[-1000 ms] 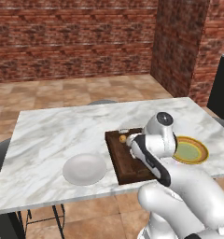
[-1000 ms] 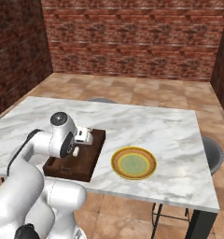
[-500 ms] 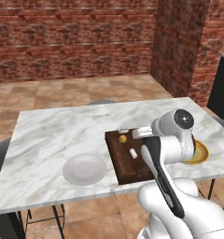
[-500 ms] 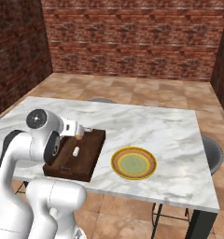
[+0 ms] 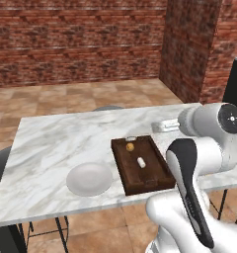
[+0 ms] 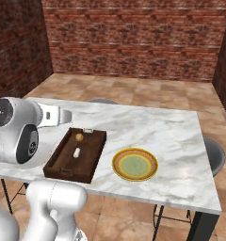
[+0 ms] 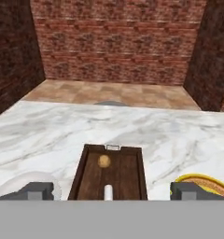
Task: Move the dessert items from the plates to the tray.
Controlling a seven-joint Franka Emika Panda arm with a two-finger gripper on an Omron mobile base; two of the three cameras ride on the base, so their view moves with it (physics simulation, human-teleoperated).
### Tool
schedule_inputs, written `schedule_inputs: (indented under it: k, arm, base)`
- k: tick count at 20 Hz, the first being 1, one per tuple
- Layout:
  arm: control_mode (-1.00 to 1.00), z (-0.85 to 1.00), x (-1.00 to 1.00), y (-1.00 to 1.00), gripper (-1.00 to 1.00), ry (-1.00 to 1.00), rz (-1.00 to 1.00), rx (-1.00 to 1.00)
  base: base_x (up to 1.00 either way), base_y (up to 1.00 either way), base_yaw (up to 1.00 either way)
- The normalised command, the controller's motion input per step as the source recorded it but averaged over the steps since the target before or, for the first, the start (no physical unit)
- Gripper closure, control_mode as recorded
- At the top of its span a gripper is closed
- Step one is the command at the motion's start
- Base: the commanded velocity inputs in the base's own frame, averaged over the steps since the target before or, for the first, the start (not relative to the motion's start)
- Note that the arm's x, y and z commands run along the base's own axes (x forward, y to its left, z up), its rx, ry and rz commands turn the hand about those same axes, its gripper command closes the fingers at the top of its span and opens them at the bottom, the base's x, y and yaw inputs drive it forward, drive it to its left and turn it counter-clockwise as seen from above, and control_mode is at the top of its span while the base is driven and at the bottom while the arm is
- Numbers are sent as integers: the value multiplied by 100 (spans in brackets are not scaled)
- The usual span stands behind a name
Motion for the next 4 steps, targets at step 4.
schedule_inputs:
  k: [4]
  arm:
    - [-100, 6, -55, 47, -100, -26, 0, -1]
  base:
    - [0, 0, 0]
